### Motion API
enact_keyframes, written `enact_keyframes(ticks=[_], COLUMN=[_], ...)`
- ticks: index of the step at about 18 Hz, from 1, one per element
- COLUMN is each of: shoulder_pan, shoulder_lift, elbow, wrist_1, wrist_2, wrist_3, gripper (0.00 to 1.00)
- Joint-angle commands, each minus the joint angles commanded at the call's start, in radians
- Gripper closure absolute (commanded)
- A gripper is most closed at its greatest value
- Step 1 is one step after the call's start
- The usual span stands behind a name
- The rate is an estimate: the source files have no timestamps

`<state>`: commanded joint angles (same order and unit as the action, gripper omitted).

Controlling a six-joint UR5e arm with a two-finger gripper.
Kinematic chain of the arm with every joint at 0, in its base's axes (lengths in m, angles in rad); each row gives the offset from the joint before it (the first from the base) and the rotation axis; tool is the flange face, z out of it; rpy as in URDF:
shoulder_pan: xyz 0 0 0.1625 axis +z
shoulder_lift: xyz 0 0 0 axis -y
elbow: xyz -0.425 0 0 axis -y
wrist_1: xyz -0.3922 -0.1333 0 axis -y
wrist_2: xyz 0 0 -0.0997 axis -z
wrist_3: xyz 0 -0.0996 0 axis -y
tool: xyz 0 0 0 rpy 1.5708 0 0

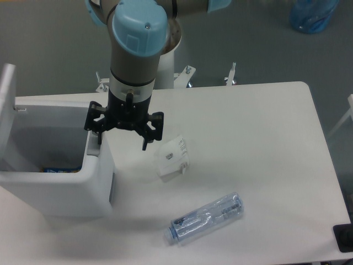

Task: Open the trash can
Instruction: 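Raise the gripper and withdraw it from the open trash can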

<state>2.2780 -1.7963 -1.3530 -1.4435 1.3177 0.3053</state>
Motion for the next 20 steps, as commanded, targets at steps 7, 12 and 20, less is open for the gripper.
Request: enact_keyframes(ticks=[7, 12, 20], shoulder_pan=[0.032, 0.051, 0.158], shoulder_lift=[0.011, -0.014, -0.1], elbow=[0.057, 0.035, 0.02], wrist_1=[0.02, 0.161, 0.268], wrist_2=[0.0, 0.148, 0.25], wrist_3=[0.011, 0.156, 0.368], gripper=[0.0, 0.0, 0.0])
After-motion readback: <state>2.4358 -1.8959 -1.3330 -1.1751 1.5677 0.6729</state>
